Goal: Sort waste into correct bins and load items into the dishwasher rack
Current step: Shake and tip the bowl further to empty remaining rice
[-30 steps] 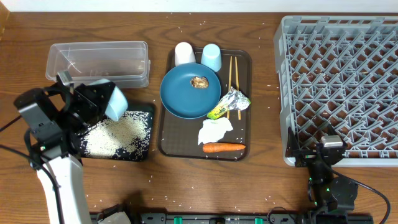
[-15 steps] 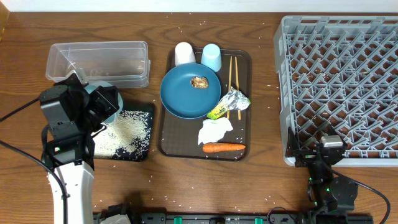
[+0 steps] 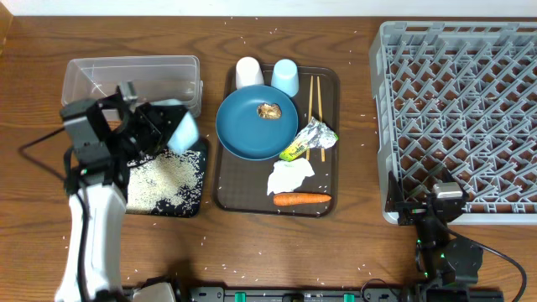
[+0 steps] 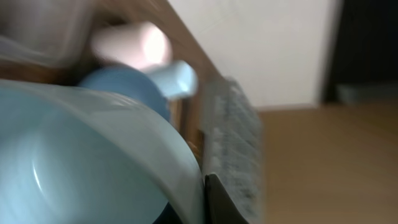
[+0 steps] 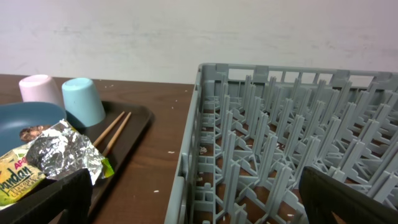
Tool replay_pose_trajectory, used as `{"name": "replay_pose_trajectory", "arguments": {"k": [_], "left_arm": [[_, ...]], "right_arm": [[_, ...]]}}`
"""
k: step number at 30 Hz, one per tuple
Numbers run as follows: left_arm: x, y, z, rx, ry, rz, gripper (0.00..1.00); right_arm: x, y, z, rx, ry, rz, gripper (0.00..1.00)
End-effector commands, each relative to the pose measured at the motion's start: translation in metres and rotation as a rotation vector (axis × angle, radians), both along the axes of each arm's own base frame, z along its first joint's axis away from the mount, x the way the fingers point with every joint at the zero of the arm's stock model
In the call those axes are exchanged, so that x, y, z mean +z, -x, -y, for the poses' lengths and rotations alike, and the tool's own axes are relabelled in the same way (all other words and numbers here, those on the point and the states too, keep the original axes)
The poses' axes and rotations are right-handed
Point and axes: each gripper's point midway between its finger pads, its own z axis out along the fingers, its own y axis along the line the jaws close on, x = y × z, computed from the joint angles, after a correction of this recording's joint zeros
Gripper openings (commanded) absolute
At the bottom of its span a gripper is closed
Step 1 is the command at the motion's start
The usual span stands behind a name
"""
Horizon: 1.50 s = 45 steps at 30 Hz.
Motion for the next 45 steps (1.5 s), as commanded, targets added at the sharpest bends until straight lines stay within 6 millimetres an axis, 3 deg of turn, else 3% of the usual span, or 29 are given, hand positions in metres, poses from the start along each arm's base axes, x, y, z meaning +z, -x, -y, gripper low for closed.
{"name": "replay_pose_trajectory", "arguments": {"k": [1,6,16,25,28,30,37,41,45], "left_arm": [[0.028,0.018,0.027,-0.255,0.270,-0.032,0.06],[0.024,0.015,0.010,-0.281,0.373,-0.074,0.06],[0.019,0.016,-0.067,-0.064,0.520,-0.178,0.06],[0.020,0.019,-0.069,-0.026,0.605,-0.280,0.06],[0.021,0.011,-0.081,0.006,0.546,-0.210,0.06],[0.023,0.015,-0.081,-0.008,0.597,-0.252,0.06],[0.037,0.017,-0.079,-0.020,0.549,-0.189,0.06],[0.057,0.011,-0.083,-0.053,0.375,0.031,0.06],[0.070,0.019,-0.069,-0.096,0.367,0.045,0.06]], "right_arm": [[-0.001,0.000,-0.003,0.012,0.001,-0.001,0.99],[-0.001,0.000,-0.003,0.012,0.001,-0.001,0.99],[-0.001,0.000,-0.003,0.012,0.001,-0.001,0.99],[-0.001,0.000,-0.003,0.012,0.001,-0.001,0.99],[-0.001,0.000,-0.003,0.012,0.001,-0.001,0.99],[-0.001,0.000,-0.003,0.012,0.001,-0.001,0.99],[-0.001,0.000,-0.003,0.012,0.001,-0.001,0.99],[-0.001,0.000,-0.003,0.012,0.001,-0.001,0.99],[-0.001,0.000,-0.003,0.012,0.001,-0.001,0.99]]}}
